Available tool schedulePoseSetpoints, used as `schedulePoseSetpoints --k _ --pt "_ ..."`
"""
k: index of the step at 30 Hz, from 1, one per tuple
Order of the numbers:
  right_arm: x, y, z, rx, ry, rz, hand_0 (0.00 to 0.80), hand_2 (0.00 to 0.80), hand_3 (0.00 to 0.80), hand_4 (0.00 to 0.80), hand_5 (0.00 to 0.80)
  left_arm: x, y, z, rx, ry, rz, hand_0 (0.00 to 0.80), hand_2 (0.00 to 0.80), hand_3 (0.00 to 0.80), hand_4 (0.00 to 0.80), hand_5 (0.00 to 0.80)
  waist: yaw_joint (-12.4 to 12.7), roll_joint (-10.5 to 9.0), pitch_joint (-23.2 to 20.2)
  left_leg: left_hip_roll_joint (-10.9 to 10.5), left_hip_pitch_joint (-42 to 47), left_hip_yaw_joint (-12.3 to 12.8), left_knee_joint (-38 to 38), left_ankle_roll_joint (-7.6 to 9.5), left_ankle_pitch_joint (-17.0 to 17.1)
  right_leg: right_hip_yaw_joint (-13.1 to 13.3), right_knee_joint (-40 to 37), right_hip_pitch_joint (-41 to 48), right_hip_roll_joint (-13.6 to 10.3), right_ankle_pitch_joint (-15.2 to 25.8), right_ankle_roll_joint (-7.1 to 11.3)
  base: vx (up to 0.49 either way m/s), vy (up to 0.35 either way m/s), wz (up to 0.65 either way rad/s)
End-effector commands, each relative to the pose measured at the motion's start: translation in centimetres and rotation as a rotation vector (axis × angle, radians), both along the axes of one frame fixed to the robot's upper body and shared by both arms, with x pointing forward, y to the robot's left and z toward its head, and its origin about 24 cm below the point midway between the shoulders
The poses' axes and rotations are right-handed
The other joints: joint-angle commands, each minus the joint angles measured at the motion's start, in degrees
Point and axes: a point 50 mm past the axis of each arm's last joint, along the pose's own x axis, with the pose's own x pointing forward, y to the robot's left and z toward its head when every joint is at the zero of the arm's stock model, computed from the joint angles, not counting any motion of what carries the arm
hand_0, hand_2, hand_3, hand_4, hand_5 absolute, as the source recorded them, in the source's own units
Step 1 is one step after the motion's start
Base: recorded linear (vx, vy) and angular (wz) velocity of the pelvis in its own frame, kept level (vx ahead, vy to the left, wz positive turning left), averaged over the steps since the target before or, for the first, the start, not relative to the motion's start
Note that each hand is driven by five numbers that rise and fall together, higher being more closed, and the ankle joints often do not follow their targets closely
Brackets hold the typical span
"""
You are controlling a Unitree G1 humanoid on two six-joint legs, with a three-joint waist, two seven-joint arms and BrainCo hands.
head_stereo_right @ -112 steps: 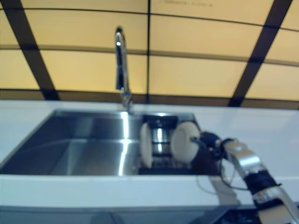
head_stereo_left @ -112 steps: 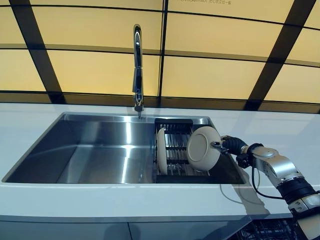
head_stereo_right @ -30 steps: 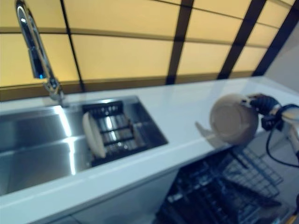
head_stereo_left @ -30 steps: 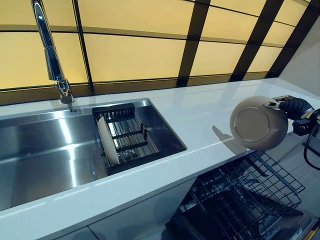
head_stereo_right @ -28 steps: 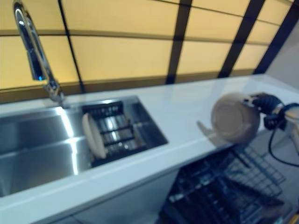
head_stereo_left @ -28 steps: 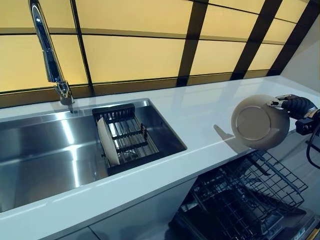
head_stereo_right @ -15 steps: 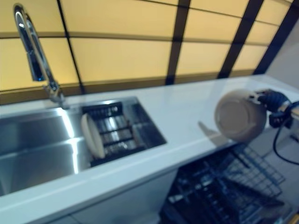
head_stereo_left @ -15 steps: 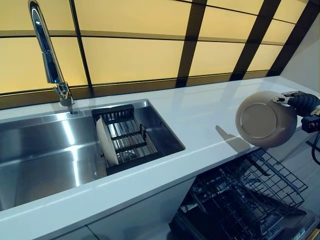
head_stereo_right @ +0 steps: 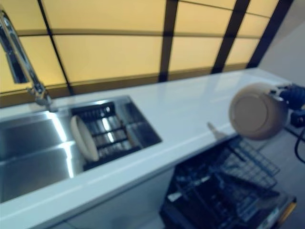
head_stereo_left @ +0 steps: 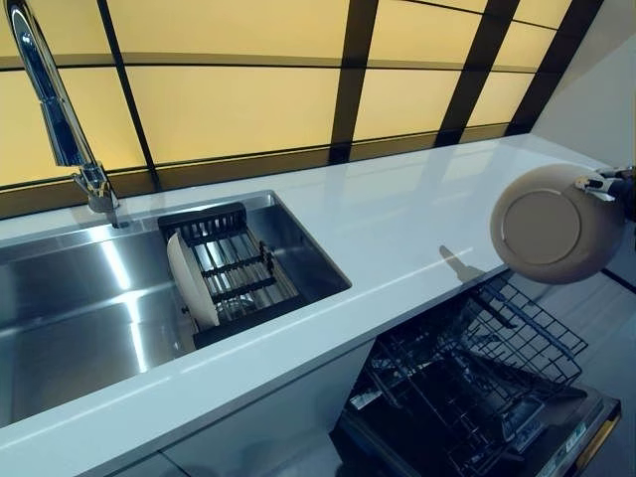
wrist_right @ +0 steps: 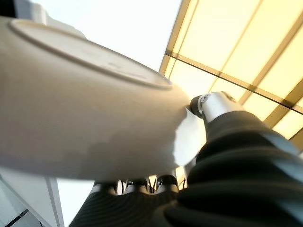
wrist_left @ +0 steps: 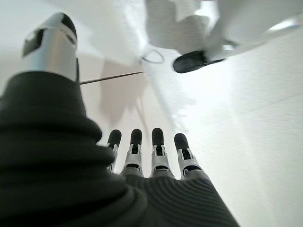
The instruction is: Take plates into dishwasher
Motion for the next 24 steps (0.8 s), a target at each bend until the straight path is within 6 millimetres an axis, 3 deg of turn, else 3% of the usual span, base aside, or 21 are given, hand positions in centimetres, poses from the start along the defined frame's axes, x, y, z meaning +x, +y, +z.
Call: schedulePoseSetpoints --k 1,13,24 --pt "-0.4 0.2 1.9 -0.039 -0.089 0.027 0.800 0.800 0.800 0.800 0.800 -1.8 1.0 -0.1 0.037 0.058 0.015 0.000 0.000 0.000 0.000 0.000 2.5 -1.75 -4.8 -1.8 1.7 -0.8 0.6 1.17 -0.7 2.2 3.3 -3.3 0.0 3.1 1.03 0.000 0.000 0.00" --pt "-1.2 -0.8 -0.5 -0.044 0.017 0.039 0.800 0.800 0.800 0.800 0.800 -2.6 1.1 -0.3 0.040 0.073 0.009 0.000 0.000 0.000 0.000 0.000 2.3 -1.62 -5.2 -2.4 1.9 0.0 0.5 2.03 -0.9 3.3 2.1 -2.1 0.3 3.2 0.96 0.000 0.000 0.00" --pt "-2.7 -1.7 -4.3 -0.040 0.147 0.051 0.800 0.800 0.800 0.800 0.800 -2.7 1.9 0.0 0.054 0.066 0.015 0.000 0.000 0.000 0.000 0.000 1.1 -1.53 -4.9 -2.4 2.3 1.1 0.5 2.30 -0.9 4.4 1.1 -1.8 0.6 3.9 1.29 -0.003 -0.011 -0.05"
